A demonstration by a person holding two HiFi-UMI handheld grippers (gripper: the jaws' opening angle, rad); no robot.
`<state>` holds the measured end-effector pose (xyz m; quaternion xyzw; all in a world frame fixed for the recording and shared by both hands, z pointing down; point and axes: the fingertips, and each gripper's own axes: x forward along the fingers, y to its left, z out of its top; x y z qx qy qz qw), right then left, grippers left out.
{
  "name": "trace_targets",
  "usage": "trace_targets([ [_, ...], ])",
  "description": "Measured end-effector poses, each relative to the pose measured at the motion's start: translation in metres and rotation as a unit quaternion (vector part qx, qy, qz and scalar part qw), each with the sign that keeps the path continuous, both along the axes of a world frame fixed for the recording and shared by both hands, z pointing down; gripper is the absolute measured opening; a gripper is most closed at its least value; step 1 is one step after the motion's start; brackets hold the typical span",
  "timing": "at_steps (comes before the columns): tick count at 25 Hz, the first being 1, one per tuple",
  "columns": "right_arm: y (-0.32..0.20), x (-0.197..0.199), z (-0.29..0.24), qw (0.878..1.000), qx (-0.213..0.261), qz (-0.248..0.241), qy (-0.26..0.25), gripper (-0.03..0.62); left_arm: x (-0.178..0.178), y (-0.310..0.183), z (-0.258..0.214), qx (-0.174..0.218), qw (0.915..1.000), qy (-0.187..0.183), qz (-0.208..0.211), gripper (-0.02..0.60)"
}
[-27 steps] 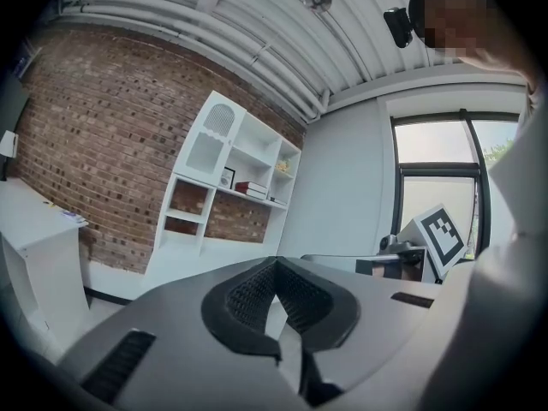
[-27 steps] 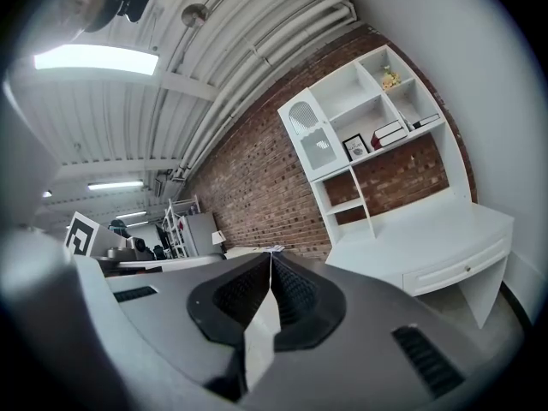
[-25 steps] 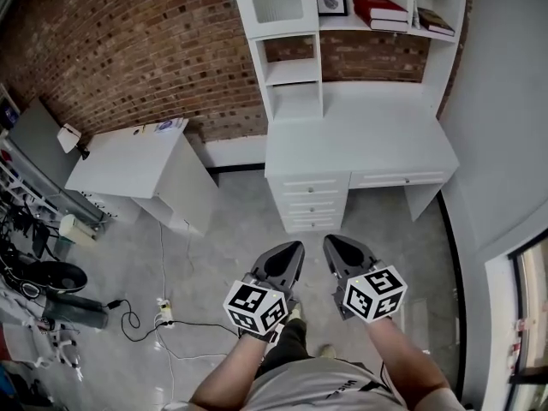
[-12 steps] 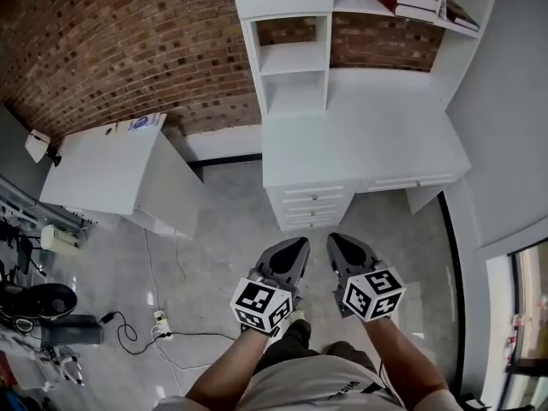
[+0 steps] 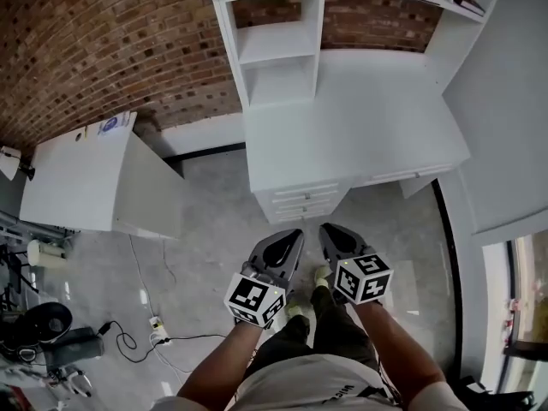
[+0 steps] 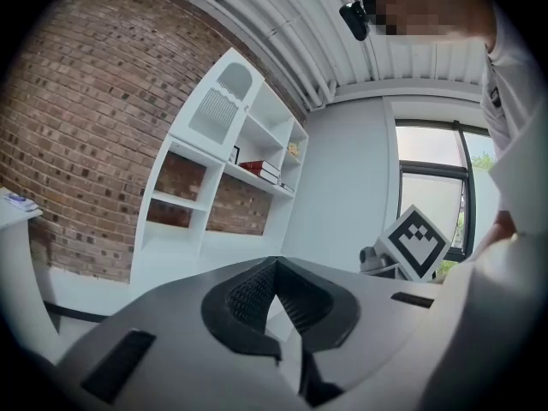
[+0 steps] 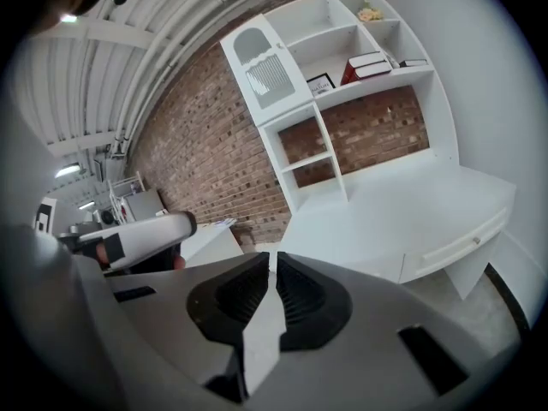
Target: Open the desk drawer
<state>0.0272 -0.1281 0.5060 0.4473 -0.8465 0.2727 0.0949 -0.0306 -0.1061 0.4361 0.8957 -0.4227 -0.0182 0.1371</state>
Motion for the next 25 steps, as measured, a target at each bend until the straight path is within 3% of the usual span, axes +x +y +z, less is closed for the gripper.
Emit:
trace_targets([
  [14,-0.116,0.000,0.175,0.991,-0.132,-0.014,0.035,0.022,-0.010,-0.111,0.108,-0.041,0.9987,-0.010,-0.029,0.012],
  [18,-0.141,0.001,0.227,0.983,-0.173,-0.017,0.057,0.027,-0.010,-0.137,0.137,-0.061,0.9974,-0.014,-0.035,0.012],
  [21,-0.153,0.001,0.266,0.975,-0.207,-0.024,0.071,0.081,-0.014,-0.151,0.156,-0.076,0.9960,-0.012,-0.046,0.012],
  [25,-0.161,-0.002,0.307,0.965,-0.244,-0.034,0.093,0.100,-0.016,-0.162,0.180,-0.091,0.9943,-0.018,-0.054,0.012],
])
